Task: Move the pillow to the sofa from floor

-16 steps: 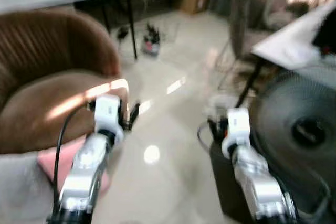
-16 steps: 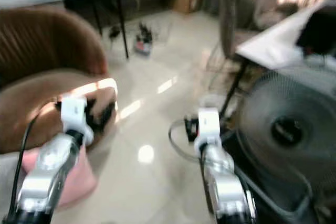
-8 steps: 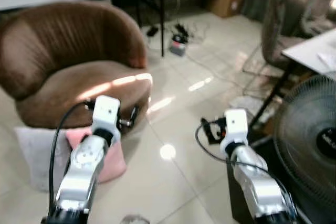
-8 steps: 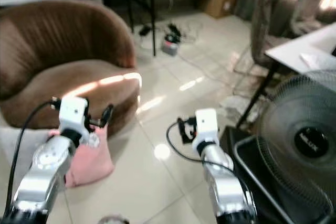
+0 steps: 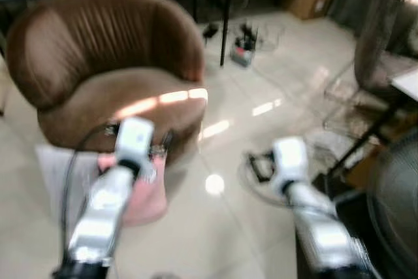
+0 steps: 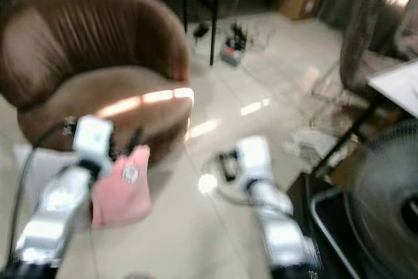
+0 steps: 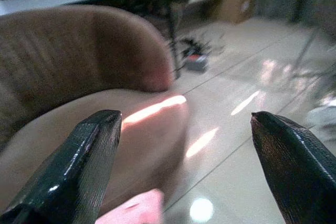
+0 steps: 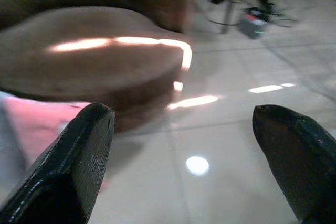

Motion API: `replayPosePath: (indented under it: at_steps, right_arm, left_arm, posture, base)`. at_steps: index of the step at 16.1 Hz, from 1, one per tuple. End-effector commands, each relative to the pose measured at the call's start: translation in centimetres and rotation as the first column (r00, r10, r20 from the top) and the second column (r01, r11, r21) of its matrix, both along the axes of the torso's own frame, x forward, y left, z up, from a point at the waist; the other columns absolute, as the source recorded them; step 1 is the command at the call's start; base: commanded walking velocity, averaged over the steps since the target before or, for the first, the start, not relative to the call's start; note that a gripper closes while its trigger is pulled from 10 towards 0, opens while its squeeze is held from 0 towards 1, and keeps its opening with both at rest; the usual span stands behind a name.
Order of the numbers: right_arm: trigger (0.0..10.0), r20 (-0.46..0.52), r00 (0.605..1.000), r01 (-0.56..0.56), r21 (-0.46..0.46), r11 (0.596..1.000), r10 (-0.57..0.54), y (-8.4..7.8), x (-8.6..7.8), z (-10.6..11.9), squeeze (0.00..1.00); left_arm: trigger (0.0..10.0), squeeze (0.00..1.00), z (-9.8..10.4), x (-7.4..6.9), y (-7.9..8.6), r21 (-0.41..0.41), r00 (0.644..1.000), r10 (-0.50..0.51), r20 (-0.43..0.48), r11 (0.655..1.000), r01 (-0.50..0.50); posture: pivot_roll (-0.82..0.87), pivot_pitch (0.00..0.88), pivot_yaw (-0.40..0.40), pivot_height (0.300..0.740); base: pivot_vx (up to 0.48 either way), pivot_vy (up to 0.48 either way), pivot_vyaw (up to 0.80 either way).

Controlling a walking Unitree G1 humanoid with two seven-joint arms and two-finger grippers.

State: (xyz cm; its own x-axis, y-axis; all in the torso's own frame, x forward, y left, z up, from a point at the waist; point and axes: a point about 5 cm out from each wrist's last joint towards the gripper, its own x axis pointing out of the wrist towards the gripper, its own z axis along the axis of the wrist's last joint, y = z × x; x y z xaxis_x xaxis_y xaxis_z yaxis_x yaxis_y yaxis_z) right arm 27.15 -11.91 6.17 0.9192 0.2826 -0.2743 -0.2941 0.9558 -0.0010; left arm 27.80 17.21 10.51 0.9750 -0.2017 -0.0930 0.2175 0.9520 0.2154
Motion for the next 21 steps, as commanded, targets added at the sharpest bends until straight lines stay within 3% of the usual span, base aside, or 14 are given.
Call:
replayPosePath:
  at_steps: [1, 10, 15, 19, 21]
  right_arm:
    - [10.0, -0.008, 1.0, 0.029, -0.007, 1.0, -0.029, -1.2, -0.1, -0.2, 0.0]
    - [10.0, -0.009, 1.0, 0.012, -0.018, 1.0, -0.012, -1.2, -0.4, -0.5, 0.0]
    - [10.0, 0.002, 0.987, 0.162, -0.051, 0.985, -0.162, -3.0, -0.2, -0.4, 0.0]
    - [10.0, 0.014, 0.988, 0.156, -0.058, 0.986, -0.156, -3.0, -0.3, -0.3, 0.0]
    - [10.0, 0.003, 0.993, 0.118, -0.082, 0.99, -0.118, -2.7, -0.2, -0.4, 0.0]
  left_arm:
    - [10.0, 0.0, 0.5, 0.1, -1.0, -0.002, 0.999, -0.039, 0.031, 0.999, 0.039]
    - [10.0, 0.0, 0.4, 0.0, -1.3, 0.006, 0.998, -0.057, 0.032, 0.998, 0.057]
    - [10.0, 0.0, 0.3, 0.2, -1.2, 0.012, 0.997, -0.063, 0.038, 0.998, 0.062]
    - [10.0, 0.0, 0.2, 0.1, -1.4, 0.0, 0.997, -0.072, 0.037, 0.997, 0.072]
    - [10.0, 0.0, 0.1, 0.1, -1.4, 0.002, 0.997, -0.063, 0.034, 0.998, 0.063]
  posture:
    - [0.05, 0.0, -0.019, 0.74]
    - [0.05, 0.0, -0.009, 0.74]
    - [0.04, 0.0, -0.007, 0.74]
    - [0.04, 0.0, -0.01, 0.74]
    - [0.04, 0.0, -0.011, 0.74]
  base:
    - [0.439, 0.0, 0.8]
    - [0.437, 0.0, 0.8]
    - [0.43, 0.0, -0.1]
    - [0.408, 0.0, -0.78]
    - [0.356, 0.0, 0.0]
